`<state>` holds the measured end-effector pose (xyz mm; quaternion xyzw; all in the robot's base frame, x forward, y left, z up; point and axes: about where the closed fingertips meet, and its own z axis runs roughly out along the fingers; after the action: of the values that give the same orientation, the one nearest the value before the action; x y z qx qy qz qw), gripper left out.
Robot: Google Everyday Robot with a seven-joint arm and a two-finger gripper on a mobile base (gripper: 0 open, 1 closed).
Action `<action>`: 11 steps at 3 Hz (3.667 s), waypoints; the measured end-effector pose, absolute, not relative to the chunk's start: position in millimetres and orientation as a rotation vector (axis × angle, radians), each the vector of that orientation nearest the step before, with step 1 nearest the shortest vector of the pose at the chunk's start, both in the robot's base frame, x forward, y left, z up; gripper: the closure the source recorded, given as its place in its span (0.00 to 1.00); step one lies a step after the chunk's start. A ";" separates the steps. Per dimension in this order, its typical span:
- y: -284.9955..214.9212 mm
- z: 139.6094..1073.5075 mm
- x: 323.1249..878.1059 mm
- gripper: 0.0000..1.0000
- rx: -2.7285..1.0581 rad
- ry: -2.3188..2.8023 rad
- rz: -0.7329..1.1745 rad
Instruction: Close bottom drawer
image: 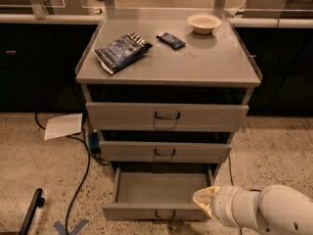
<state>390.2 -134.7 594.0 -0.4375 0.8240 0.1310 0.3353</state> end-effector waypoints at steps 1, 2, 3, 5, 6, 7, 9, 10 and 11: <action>-137.0 587.5 395.3 1.00 -1.130 2.138 0.361; -146.9 565.6 409.7 1.00 -1.088 2.124 0.380; -155.6 528.4 428.3 1.00 -1.044 2.104 0.431; -156.9 432.9 463.9 1.00 -0.965 2.136 0.593; -156.9 432.8 463.9 1.00 -0.965 2.136 0.593; -152.1 410.2 460.8 1.00 -0.916 2.141 0.613; -155.7 308.0 460.7 1.00 -0.724 2.222 0.627; -161.8 258.1 458.7 1.00 -0.656 2.290 0.621; -165.6 218.7 457.5 1.00 -0.603 2.351 0.603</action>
Offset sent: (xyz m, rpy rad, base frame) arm 0.0362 -0.0250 -0.0677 0.1179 -0.0110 -0.0494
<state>457.5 -165.6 218.7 -0.2290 0.8923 0.2288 0.3148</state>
